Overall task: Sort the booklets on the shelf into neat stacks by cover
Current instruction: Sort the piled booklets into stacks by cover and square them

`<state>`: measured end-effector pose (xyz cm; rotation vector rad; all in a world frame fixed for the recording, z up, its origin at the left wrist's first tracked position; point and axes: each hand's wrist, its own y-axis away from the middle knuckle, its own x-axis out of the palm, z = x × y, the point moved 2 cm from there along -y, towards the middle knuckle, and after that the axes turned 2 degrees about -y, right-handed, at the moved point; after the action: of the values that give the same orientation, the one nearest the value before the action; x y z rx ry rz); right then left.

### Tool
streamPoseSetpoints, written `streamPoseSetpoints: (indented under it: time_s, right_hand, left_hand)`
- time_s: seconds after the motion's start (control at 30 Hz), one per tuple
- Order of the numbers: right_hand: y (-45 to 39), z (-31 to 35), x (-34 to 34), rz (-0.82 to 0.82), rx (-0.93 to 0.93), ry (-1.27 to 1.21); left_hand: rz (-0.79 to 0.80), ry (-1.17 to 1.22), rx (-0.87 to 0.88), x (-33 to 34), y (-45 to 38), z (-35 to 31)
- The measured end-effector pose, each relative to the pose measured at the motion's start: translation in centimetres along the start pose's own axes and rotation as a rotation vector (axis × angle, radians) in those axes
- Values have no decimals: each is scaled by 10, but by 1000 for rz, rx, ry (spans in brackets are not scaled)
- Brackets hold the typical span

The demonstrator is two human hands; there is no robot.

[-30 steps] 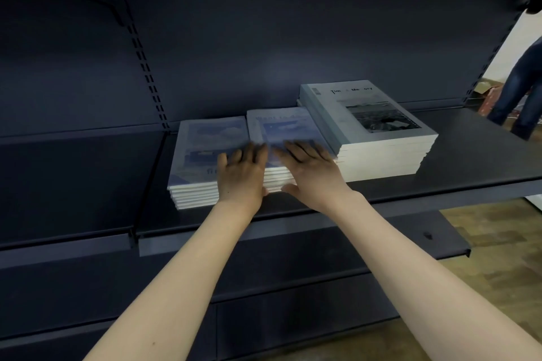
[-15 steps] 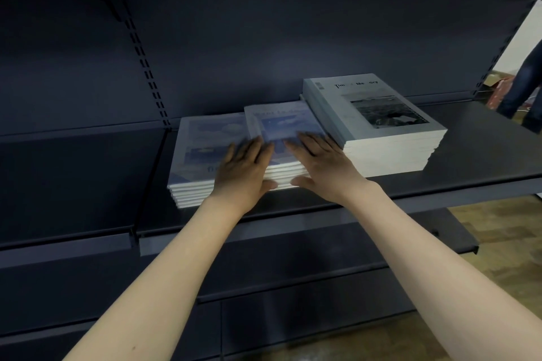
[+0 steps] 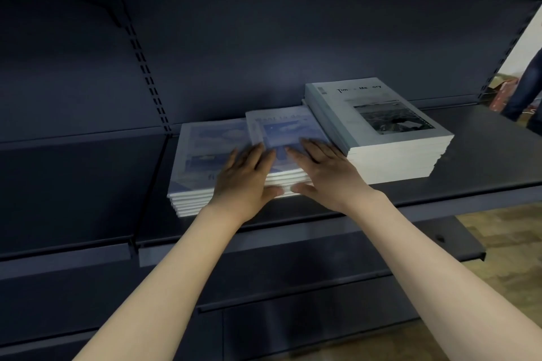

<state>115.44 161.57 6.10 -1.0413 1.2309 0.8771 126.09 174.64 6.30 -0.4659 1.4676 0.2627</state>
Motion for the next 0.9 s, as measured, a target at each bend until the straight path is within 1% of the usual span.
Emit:
streamPoseSetpoints:
  time_s: [0.13, 0.37, 0.5, 0.57, 0.63, 0.73, 0.8, 0.83, 0.9]
  right_hand:
    - [0, 0, -1, -11, 3, -5]
    - [1, 3, 1, -39, 17, -8]
    - [2, 5, -3, 24, 32, -2]
    - [3, 4, -8, 13, 11, -56]
    - [3, 4, -14, -62, -27, -116]
    - [-1, -4, -30, -283, -56, -182]
    - [-7, -16, -41, -312, -30, -239]
    - [-10, -23, -44, -304, -27, -261]
    - [-15, -37, -49, -357, -11, -287]
  left_hand:
    - [8, 110, -18, -1, -3, 2]
    - [12, 125, -36, -2, -3, -1]
    - [61, 180, -53, -12, -1, -4]
    - [65, 206, -58, -20, -2, -8]
    - [39, 280, -114, -27, -7, -13]
    - [-78, 355, -231, -36, -16, -21]
    - [-153, 366, -265, -42, -20, -26]
    - [-174, 374, -279, -45, -21, -28]
    - [-206, 419, -324, -51, -19, -35]
